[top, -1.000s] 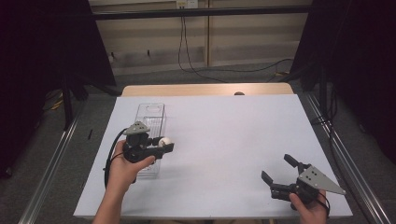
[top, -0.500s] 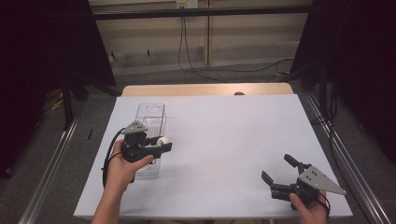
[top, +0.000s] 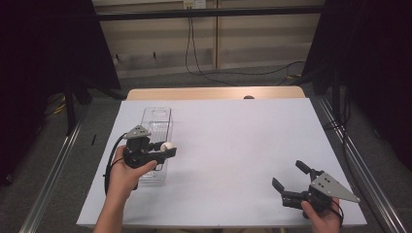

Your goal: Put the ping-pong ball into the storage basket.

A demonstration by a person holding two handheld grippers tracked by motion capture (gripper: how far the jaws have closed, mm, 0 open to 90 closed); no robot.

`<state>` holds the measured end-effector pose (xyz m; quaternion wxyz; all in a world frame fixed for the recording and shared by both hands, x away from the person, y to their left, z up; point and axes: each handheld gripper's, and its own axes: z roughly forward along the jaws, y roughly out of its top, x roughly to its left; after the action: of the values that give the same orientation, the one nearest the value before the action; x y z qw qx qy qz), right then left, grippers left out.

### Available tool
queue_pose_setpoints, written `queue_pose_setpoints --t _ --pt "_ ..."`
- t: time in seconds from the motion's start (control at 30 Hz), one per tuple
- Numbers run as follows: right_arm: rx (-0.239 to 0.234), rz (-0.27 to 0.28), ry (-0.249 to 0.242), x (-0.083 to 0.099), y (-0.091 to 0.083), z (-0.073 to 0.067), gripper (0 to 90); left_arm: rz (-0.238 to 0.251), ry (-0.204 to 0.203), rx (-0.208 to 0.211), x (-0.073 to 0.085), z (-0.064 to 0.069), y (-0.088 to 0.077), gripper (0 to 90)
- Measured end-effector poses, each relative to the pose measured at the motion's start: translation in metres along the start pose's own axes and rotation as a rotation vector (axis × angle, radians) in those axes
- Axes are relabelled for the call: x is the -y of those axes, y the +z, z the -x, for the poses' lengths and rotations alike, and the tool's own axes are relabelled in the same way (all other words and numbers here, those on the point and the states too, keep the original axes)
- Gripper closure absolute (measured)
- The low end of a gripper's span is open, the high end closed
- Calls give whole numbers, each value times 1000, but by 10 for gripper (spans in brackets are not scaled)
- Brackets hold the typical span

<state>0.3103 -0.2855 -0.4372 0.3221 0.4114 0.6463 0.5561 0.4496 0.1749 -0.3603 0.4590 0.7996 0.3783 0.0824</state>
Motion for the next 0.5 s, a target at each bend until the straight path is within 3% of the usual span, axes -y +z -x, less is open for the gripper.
queue_pose_setpoints --t 0.5 --pt "-2 2 2 0 0 0 17 10 -11 -7 1 -5 -5 511"
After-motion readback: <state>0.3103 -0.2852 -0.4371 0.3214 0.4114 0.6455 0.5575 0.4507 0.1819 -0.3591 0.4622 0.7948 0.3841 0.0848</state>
